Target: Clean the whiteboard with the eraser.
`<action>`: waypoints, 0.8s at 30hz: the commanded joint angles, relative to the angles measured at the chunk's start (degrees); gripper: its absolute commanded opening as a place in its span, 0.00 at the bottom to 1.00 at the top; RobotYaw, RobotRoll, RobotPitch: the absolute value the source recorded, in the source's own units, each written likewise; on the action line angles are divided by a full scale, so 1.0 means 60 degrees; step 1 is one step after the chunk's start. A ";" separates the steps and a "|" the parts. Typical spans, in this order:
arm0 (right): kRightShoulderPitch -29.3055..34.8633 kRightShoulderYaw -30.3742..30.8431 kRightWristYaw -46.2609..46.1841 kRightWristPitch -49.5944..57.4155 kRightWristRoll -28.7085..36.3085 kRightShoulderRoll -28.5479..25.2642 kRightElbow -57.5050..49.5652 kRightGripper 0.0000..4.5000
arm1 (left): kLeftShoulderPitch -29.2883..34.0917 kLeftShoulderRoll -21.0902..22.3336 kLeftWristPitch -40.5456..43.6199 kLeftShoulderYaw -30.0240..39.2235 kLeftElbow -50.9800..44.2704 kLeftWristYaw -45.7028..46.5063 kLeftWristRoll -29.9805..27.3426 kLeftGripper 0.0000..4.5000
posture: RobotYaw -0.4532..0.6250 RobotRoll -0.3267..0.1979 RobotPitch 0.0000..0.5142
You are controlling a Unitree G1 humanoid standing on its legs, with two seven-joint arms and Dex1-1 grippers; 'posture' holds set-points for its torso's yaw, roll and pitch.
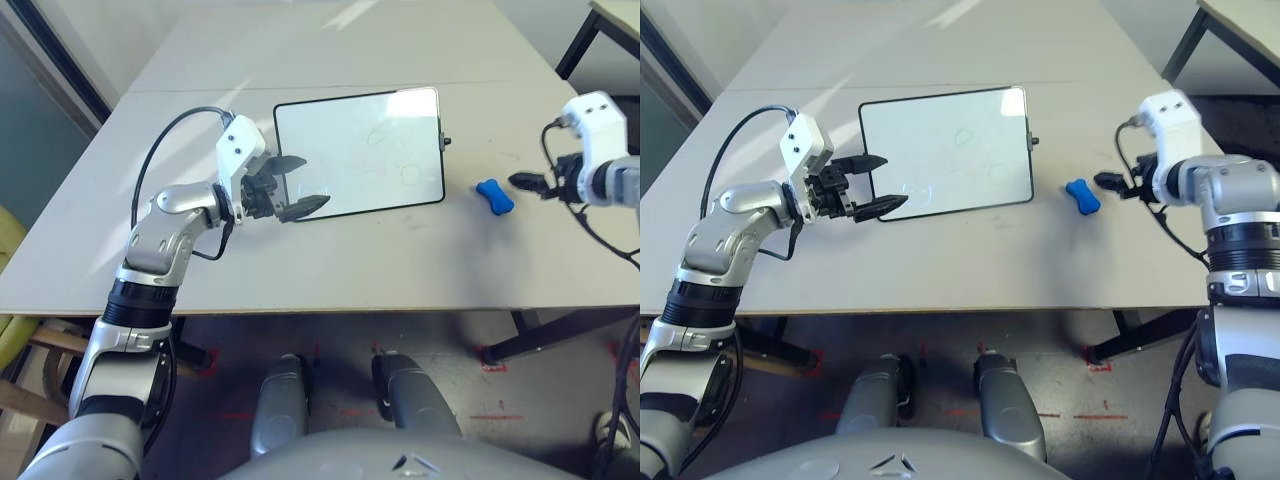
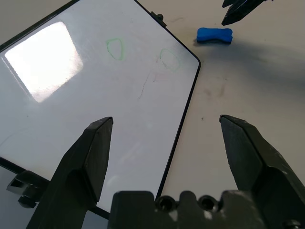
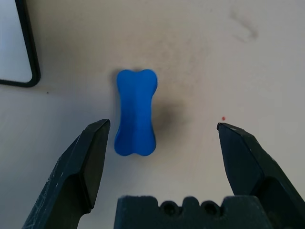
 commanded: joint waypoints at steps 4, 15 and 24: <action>-0.0520 0.0696 0.0058 0.0530 -0.0222 0.0284 0.0320 1.00 | 0.0001 -0.0010 -0.0151 -0.0171 0.0051 -0.0076 0.0167 1.00 | 0.26 0.62 0.18; -0.1330 0.1087 -0.0029 -0.0408 -0.0833 0.0797 0.2323 1.00 | 0.0157 -0.0085 -0.0176 -0.0177 -0.0070 0.0089 0.0207 1.00 | 0.28 0.62 0.18; -0.1667 0.0985 -0.0027 -0.0962 -0.1157 0.1191 0.3492 1.00 | 0.0244 -0.0067 -0.0136 -0.0152 -0.0188 0.0160 0.0236 1.00 | 0.29 0.62 0.19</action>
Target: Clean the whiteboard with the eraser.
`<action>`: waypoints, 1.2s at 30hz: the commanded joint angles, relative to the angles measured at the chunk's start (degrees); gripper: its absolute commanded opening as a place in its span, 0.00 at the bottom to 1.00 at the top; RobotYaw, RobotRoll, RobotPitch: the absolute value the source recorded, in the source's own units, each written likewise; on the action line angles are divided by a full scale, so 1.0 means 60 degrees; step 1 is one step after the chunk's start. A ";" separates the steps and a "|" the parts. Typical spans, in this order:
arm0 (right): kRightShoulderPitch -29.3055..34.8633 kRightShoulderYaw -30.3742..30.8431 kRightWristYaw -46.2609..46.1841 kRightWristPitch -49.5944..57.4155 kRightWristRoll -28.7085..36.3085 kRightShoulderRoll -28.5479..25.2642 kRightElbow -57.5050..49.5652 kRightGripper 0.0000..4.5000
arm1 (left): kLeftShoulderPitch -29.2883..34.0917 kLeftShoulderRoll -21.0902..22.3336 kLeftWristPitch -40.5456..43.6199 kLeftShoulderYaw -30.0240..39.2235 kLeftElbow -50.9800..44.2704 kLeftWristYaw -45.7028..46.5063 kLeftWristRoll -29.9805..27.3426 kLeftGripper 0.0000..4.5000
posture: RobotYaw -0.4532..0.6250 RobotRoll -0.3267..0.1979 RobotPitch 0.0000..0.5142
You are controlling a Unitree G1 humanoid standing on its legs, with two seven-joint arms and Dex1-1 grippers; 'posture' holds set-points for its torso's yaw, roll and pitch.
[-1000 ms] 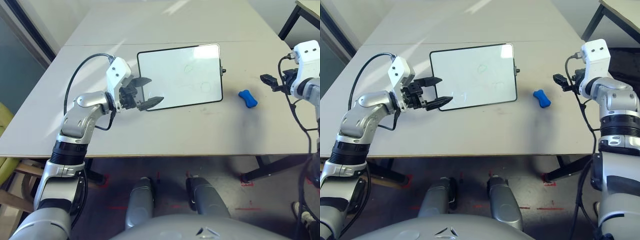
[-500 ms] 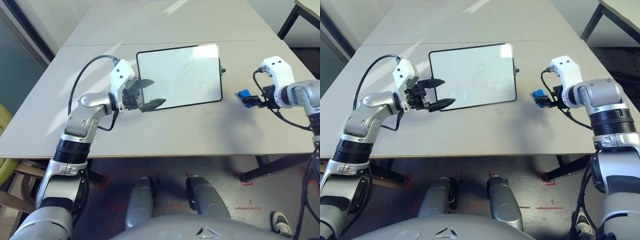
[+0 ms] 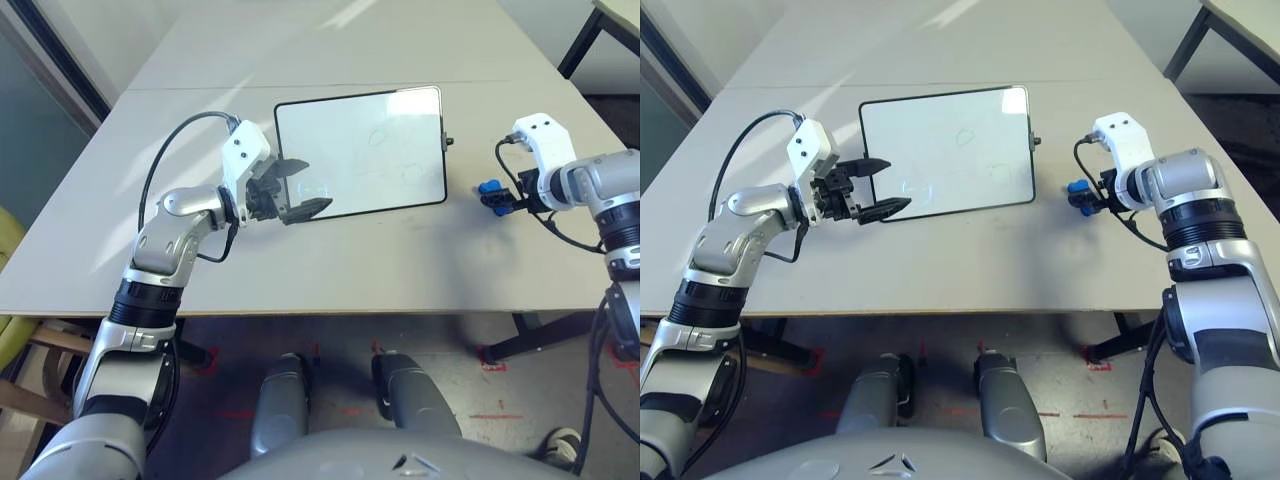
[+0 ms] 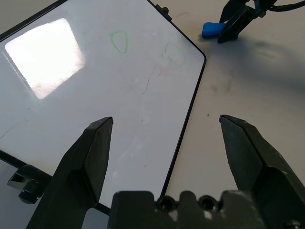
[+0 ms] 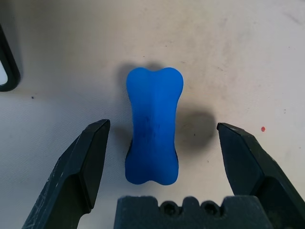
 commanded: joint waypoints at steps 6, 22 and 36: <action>-0.0190 -0.0116 -0.0006 -0.0276 -0.0155 0.0175 0.0541 0.63 | 0.0200 0.0017 0.0026 -0.0074 -0.0289 0.0037 0.0102 1.00 | 0.29 0.62 0.20; 0.0702 0.1204 0.1355 -0.2136 -0.1099 -0.0982 -0.2938 0.06 | 0.0152 0.0025 0.0079 -0.0094 -0.0280 -0.0002 0.0104 1.00 | 0.28 0.62 0.21; 0.0596 0.3090 0.2813 -0.4971 -0.3666 -0.1321 -0.5286 0.06 | 0.0036 -0.0084 0.0057 -0.0164 -0.0168 -0.0011 0.0153 1.00 | 0.28 0.62 0.21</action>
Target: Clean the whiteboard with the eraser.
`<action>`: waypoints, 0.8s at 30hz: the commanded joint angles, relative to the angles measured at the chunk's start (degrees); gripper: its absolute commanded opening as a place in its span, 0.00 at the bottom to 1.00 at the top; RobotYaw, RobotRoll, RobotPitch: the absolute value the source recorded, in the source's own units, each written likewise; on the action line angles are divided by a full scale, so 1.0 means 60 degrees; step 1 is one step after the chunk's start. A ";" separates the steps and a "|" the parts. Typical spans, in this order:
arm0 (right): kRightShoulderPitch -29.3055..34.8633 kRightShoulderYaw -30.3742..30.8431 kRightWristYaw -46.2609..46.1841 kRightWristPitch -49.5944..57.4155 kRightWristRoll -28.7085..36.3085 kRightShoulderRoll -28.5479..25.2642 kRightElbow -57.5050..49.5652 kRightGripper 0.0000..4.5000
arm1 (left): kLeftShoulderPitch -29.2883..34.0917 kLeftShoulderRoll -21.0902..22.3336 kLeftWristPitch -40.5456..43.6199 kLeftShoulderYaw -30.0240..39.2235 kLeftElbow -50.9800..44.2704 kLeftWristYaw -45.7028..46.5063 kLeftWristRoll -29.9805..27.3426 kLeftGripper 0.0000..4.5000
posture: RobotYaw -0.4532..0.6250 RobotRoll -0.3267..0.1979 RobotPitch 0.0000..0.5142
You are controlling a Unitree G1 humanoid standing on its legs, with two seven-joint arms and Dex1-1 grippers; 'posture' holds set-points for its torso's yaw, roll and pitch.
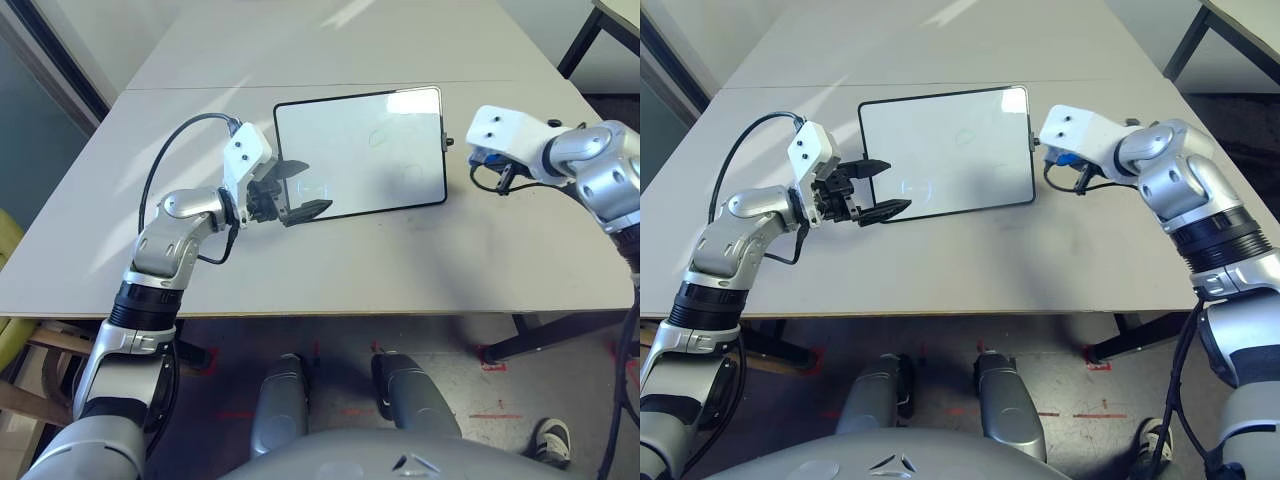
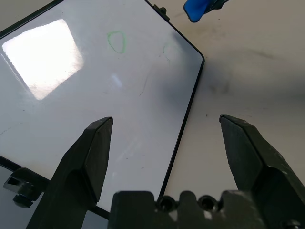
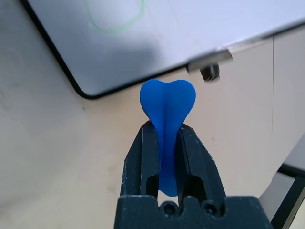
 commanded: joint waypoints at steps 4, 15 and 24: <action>-0.0117 0.0346 0.0423 -0.0510 -0.0667 0.0492 0.0228 0.06 | 0.0043 0.0037 0.0062 -0.0083 -0.0121 0.0002 0.0095 1.00 | 0.29 0.62 0.21; -0.0176 0.0293 0.0717 -0.0939 -0.1107 0.1010 0.0823 0.06 | 0.0169 0.0083 0.0106 -0.0015 -0.0274 0.0086 0.0074 1.00 | 0.30 0.62 0.20; -0.0434 0.0312 0.0587 -0.1259 -0.1440 0.1554 0.1749 0.06 | 0.0216 0.0183 0.0103 -0.0047 -0.0333 0.0109 0.0118 1.00 | 0.31 0.62 0.20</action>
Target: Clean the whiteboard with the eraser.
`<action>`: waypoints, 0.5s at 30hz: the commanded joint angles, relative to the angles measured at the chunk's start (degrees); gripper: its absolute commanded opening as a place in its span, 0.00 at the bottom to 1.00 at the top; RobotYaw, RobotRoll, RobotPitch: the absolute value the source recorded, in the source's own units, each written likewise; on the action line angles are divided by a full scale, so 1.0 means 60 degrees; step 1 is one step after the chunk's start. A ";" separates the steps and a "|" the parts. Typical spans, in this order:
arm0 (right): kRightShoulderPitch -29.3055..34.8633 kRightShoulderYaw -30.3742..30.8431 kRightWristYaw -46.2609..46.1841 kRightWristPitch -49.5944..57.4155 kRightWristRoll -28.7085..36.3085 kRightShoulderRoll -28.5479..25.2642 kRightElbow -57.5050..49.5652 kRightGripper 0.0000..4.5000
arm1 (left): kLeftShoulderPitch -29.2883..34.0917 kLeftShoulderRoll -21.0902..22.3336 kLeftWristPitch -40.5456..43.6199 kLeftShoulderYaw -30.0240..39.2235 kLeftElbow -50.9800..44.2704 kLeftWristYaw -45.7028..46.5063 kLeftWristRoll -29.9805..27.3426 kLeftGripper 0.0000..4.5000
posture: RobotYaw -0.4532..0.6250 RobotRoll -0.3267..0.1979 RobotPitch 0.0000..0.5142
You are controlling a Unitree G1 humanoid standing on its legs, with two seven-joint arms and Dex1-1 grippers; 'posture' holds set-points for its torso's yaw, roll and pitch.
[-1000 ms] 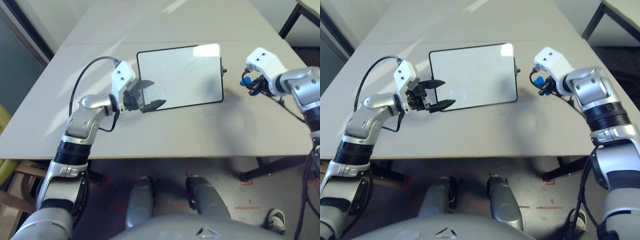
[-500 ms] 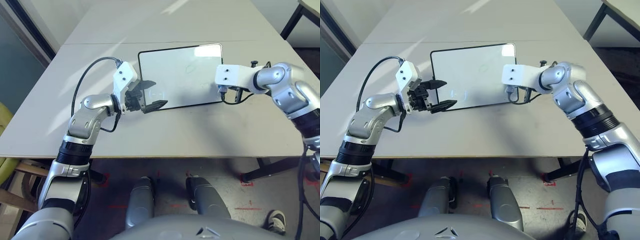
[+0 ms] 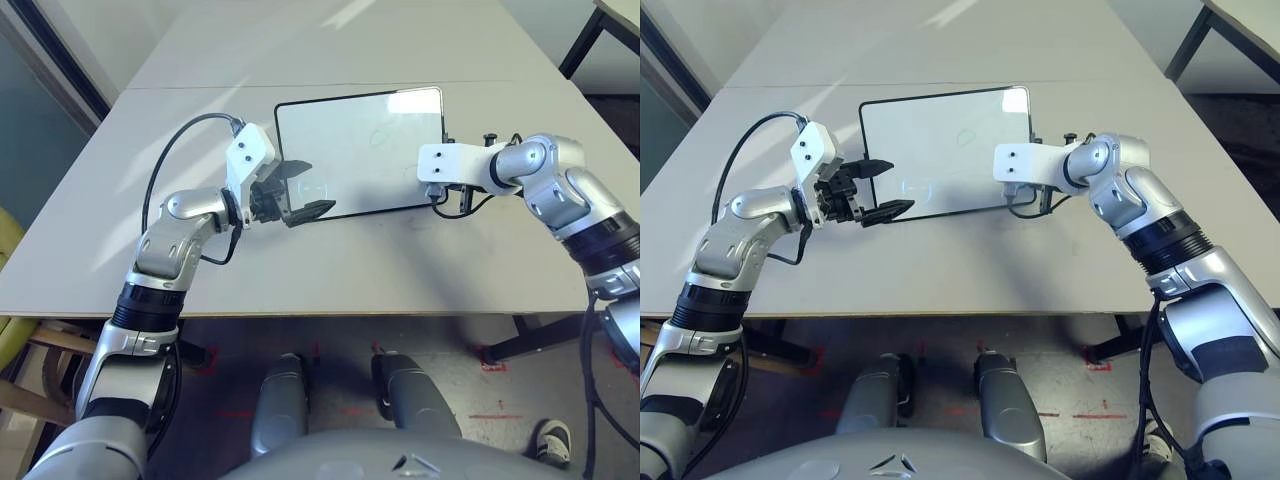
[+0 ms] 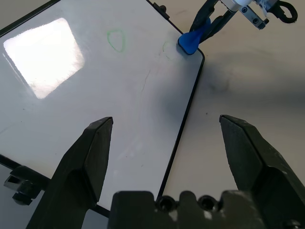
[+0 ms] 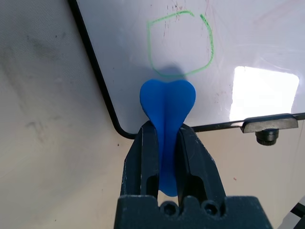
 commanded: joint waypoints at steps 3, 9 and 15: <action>-0.0293 0.0046 -0.0108 -0.0198 -0.0281 0.0309 0.0548 0.06 | 0.0100 0.0066 0.0057 -0.0042 -0.0158 0.0032 0.0098 1.00 | 0.31 0.62 0.20; -0.0428 0.0051 -0.0127 -0.0302 -0.0433 0.0600 0.0870 0.06 | 0.0142 0.0063 0.0064 -0.0032 -0.0213 0.0058 0.0090 1.00 | 0.31 0.62 0.20; -0.0474 0.0065 -0.0047 -0.0299 -0.0466 0.0847 0.0812 0.06 | 0.0173 0.0071 0.0044 -0.0017 -0.0180 0.0064 0.0098 1.00 | 0.31 0.62 0.20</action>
